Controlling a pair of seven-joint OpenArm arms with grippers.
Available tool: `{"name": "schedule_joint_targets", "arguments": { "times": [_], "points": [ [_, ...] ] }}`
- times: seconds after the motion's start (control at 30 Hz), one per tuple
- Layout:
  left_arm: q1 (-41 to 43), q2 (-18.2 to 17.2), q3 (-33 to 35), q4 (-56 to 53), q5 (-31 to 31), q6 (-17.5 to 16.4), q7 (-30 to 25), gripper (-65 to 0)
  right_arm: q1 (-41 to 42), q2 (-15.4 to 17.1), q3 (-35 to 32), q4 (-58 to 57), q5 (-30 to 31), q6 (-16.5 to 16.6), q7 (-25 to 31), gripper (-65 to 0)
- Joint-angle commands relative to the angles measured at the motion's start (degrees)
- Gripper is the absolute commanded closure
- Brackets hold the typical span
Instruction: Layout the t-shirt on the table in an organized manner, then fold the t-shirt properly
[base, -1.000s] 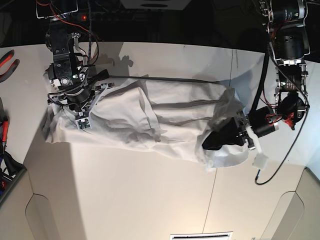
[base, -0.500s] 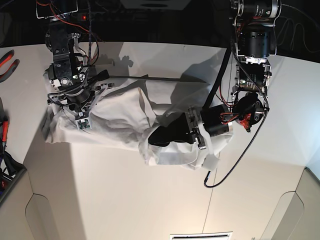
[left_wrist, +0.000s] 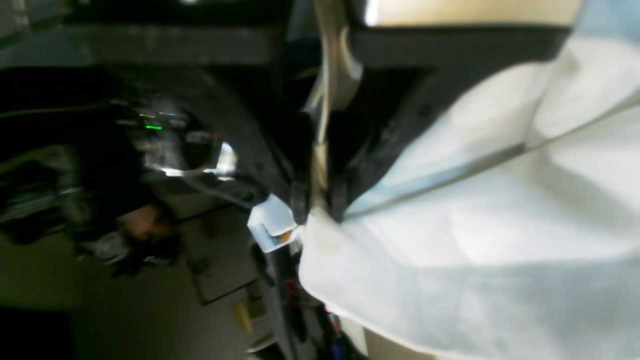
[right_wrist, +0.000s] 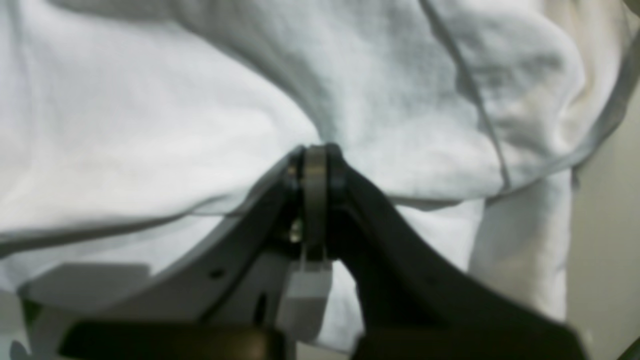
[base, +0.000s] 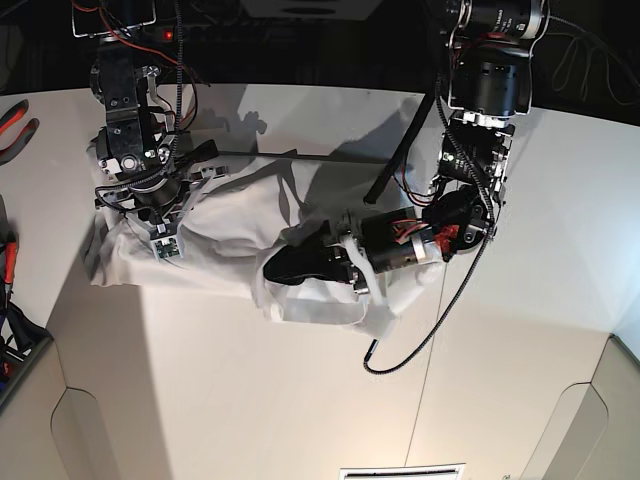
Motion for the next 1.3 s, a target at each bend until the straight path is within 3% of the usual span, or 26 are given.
{"name": "schedule_joint_targets", "arguments": {
  "times": [0.0,0.2,0.5,0.63,0.87,1.1,1.27],
  "points": [
    [-1.4,0.3,0.9,1.1,-0.2,-0.9,-1.8,0.0,-0.3,0.0,-0.2,-0.2,1.1,0.8,-2.2,0.0],
    [-1.2,0.3,4.3,1.1,3.6,-0.9,-3.0,0.0,-0.1,0.0,-0.2,2.1,1.0,0.7,-2.3,0.0],
    [0.4,0.3,5.0,1.1,6.6,-0.9,-3.6,0.0,-0.2,0.0,0.7,22.4,1.0,0.7,-6.5,0.0],
    [0.9,0.3,5.0,1.1,7.9,-0.9,-3.6,0.0,-0.3,0.0,0.7,26.0,1.0,0.8,-7.3,0.0],
    [3.5,0.3,5.0,1.1,8.3,-0.9,-3.6,0.0,-0.4,1.6,2.6,26.0,-6.0,0.5,-6.5,0.0],
    [4.3,0.3,5.0,1.1,8.7,-0.9,-5.2,0.0,-0.4,3.8,9.6,20.0,2.5,0.5,-4.6,0.0],
    [4.3,0.3,5.0,1.1,8.6,-0.9,-5.2,0.0,-0.1,3.8,10.7,9.8,3.5,0.6,-1.7,0.0]
  ]
}}
